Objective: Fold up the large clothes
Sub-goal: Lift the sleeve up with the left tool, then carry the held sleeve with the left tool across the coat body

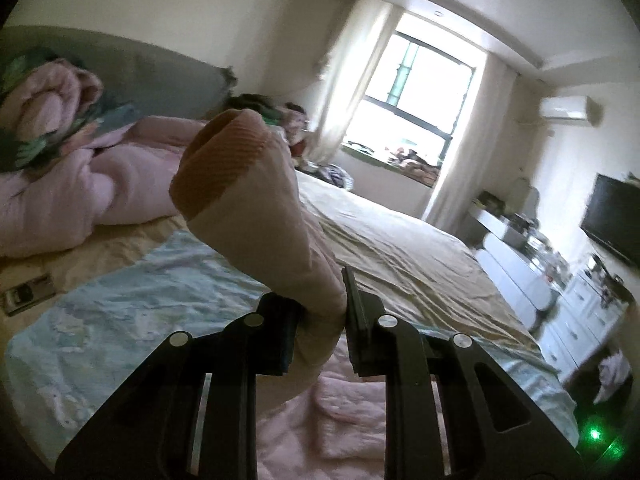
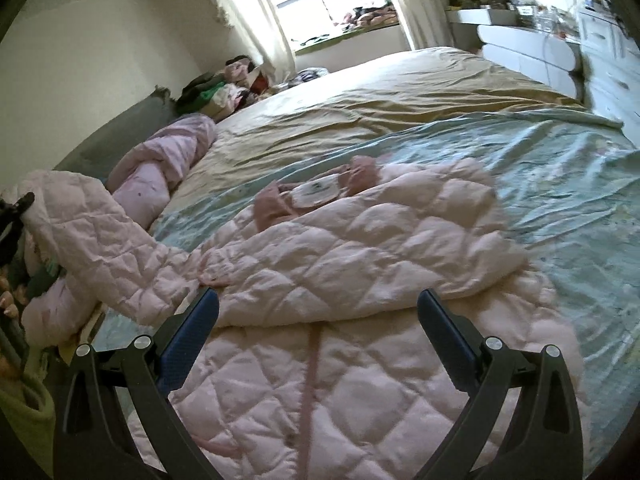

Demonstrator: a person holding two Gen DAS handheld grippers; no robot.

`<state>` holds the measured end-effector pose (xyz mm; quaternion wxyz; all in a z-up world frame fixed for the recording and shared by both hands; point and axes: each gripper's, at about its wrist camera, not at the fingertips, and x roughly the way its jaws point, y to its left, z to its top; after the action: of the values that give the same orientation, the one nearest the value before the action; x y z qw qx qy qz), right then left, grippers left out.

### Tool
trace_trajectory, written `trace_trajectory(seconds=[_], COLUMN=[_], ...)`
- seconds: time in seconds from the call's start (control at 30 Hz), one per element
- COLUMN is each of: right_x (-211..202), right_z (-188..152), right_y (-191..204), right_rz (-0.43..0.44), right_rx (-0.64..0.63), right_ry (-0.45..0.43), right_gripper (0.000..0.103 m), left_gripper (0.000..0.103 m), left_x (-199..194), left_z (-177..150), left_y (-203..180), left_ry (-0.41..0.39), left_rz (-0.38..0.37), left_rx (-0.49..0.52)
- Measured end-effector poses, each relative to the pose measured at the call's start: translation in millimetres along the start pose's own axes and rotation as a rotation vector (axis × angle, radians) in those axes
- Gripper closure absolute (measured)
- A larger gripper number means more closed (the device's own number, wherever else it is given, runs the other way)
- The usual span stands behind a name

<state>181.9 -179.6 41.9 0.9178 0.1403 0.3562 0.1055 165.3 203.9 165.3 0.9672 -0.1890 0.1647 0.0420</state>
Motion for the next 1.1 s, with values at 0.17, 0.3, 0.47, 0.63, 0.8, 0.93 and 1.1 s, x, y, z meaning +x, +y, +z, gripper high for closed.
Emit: trace_trajectory(seconds=[0.17, 0.3, 0.47, 0.63, 0.8, 0.93, 1.1], right_x=[-18, -30, -36, -41, -46, -53, -58], right_z=[2, 3, 2, 1, 0, 0, -2], right_y=[-25, -42, -60, -74, -91, -110, -133], right_rz=[-0.023, -0.039, -0.051, -0.052, -0.064, -0.079, -0.092], right_rx=[0.045, 0.075, 0.111, 0.139, 0.169, 0.205, 0.244], right_ry=[-0.037, -0.062, -0.074, -0.084, -0.092, -0.106, -0.124], right_gripper=[0.004, 0.004, 0.004, 0.004, 0.004, 0.004, 0.004], left_gripper=[0.090, 0.090, 0.090, 0.090, 0.090, 0.090, 0.090], left_x=[5, 11, 17, 23, 31, 38, 46], left_z=[-9, -19, -39, -63, -87, -109, -134], left_y=[-40, -64, -89, -114, -143, -160, -172], left_ry=[0.019, 0.044, 0.082, 0.113, 0.160, 0.204, 0.257], left_rz=[-0.069, -0.101, -0.138, -0.188, -0.232, -0.259, -0.279], left_rx=[0.057, 0.117, 0.190, 0.243, 0.304, 0.343, 0.372])
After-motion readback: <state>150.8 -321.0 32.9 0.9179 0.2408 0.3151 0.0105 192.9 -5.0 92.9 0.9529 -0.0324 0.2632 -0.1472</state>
